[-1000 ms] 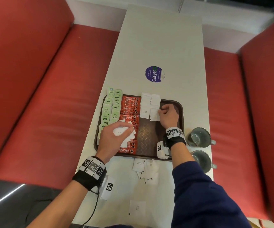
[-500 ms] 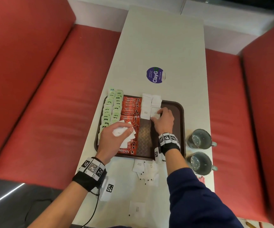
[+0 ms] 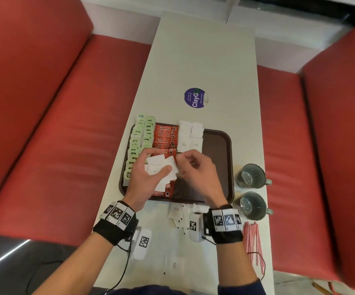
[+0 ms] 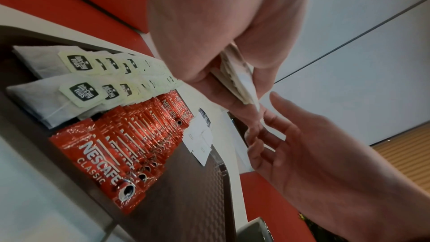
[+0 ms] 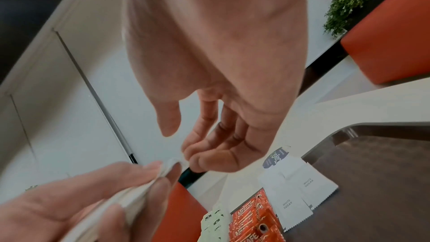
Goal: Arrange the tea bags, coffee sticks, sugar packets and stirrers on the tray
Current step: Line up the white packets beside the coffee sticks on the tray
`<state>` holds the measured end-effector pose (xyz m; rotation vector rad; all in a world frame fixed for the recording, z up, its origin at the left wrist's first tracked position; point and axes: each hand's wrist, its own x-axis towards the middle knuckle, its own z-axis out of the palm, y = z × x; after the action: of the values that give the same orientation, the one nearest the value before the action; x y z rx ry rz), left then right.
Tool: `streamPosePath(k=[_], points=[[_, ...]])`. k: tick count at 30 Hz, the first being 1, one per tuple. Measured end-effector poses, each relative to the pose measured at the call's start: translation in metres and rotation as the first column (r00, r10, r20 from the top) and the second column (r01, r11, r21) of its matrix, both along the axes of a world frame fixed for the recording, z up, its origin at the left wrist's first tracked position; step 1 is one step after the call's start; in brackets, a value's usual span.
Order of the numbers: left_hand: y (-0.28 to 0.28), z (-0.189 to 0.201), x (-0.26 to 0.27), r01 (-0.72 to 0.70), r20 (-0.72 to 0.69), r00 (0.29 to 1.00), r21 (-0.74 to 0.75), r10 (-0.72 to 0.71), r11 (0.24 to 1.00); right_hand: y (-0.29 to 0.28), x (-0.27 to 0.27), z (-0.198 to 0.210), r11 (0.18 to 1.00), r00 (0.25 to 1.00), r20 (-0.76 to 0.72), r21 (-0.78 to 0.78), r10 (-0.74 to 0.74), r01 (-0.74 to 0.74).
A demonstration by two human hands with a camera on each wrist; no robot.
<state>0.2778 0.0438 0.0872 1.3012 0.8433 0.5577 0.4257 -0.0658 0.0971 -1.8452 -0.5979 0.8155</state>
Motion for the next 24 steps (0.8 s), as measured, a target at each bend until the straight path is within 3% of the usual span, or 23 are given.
streamPosePath(k=[5, 11, 14, 18, 24], points=[[-0.006, 0.007, -0.004, 0.130, -0.001, 0.991, 0.155, -0.131, 0.979, -0.017, -0.015, 0.009, 0.999, 0.998, -0.067, 0.031, -0.013, 0.015], [-0.010, 0.011, -0.014, 0.193, -0.030, 0.981, 0.197, -0.191, 0.961, -0.029, -0.012, 0.020, 0.996, 0.975, -0.207, 0.043, 0.084, -0.076], [-0.011, 0.015, -0.017, 0.174, 0.013, 0.984, 0.131, -0.177, 0.976, -0.035, -0.009, 0.025, 0.995, 0.972, -0.233, 0.099, 0.014, 0.009], [-0.008, 0.014, -0.021, 0.125, 0.001, 0.992, 0.205, -0.128, 0.971, -0.040, -0.011, 0.029, 0.982, 0.969, -0.236, 0.147, -0.079, 0.116], [-0.011, 0.015, -0.022, 0.070, -0.013, 0.998, 0.154, -0.069, 0.985, -0.041, -0.015, 0.029, 0.940, 0.941, -0.273, 0.215, -0.201, 0.263]])
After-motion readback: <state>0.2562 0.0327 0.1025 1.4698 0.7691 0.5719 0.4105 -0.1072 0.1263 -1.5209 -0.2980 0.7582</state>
